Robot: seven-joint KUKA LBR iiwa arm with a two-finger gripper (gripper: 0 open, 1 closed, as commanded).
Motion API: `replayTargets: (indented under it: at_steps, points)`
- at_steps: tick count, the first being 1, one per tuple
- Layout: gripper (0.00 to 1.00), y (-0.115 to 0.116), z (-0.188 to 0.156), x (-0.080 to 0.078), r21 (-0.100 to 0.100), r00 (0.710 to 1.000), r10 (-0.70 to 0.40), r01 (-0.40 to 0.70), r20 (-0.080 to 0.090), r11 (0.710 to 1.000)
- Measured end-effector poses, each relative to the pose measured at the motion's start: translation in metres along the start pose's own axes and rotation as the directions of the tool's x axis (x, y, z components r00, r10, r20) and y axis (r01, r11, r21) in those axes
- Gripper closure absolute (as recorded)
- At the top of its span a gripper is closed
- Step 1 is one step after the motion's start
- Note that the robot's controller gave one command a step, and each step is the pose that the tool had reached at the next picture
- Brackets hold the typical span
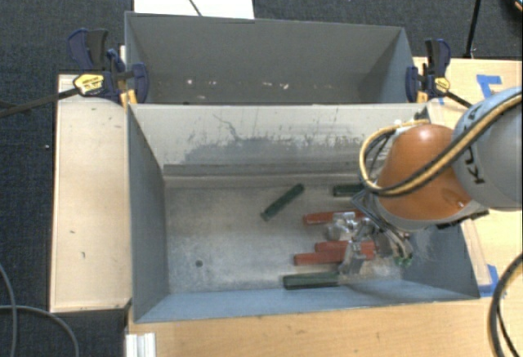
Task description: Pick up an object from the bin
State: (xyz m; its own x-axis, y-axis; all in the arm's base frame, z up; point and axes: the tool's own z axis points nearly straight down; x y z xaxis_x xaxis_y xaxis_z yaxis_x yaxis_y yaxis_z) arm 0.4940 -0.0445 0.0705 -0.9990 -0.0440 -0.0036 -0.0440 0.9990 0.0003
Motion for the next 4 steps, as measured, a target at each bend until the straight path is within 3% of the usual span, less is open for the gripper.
replayTargets:
  at_steps: [2,3,4]
  points:
    - [1.0,0.001,-0.024,0.003,-0.001,1.0,0.001,-0.001,-0.012,1.0]
    - [1.0,0.0,-0.042,0.0,0.001,1.0,0.002,-0.002,0.002,1.0]
    - [1.0,0.0,-0.045,0.0,0.001,1.0,0.002,-0.002,0.003,1.0]
